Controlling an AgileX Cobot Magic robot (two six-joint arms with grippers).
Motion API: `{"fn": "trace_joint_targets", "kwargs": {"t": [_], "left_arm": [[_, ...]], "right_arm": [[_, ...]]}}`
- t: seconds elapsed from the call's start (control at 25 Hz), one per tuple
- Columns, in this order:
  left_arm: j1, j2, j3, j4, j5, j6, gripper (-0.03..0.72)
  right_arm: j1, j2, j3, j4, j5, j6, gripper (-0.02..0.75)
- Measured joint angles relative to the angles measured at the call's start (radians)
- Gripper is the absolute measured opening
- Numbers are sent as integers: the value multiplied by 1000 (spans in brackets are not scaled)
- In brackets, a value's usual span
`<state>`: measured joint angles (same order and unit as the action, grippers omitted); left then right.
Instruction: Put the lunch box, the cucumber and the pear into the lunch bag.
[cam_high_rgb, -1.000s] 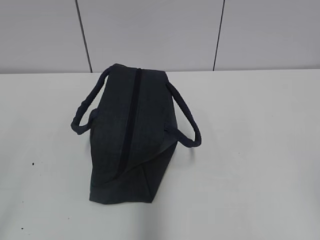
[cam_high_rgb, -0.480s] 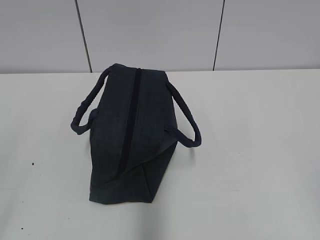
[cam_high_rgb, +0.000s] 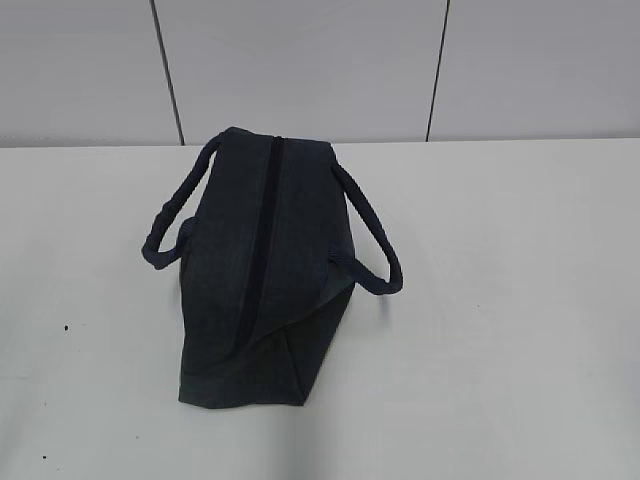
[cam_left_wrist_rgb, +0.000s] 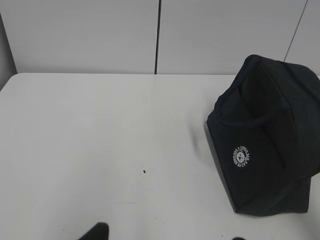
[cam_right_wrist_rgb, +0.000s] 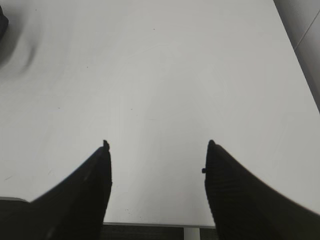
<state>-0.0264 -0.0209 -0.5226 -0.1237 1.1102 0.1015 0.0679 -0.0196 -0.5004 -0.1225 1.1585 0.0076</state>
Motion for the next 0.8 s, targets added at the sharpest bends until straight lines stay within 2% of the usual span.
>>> {"fn": "trace_joint_targets", "kwargs": {"t": [0.2,0.44,0.8], "left_arm": [[0,0,0,0,0,0,435],[0,0,0,0,0,0,435],[0,0,0,0,0,0,435]], "right_arm": [[-5,0,0,0,0,0,466],[-57,0,0,0,-1,0,466],[-58,0,0,0,-1,0,466]]}}
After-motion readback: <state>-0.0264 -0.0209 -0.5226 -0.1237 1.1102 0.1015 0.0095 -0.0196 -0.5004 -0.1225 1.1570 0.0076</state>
